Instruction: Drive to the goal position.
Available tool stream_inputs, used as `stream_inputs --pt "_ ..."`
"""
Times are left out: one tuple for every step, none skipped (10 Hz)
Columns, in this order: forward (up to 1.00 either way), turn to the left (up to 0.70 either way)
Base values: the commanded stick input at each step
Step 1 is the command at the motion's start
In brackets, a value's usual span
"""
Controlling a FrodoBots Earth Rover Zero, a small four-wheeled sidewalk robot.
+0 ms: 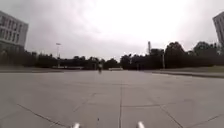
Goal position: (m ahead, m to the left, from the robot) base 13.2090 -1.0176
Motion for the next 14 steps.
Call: stream_inputs --pt "0.85 0.0" --pt "0.85 0.0" --pt "0.85 0.0" --pt "0.85 0.0" --pt "0.85 0.0" --pt "0.85 0.0" --pt "0.85 0.0" --pt "0.85 0.0" --pt "0.85 0.0" --pt "0.85 0.0" --pt "0.85 0.0" --pt "0.85 0.0" --pt "0.85 0.0" --pt "0.85 0.0"
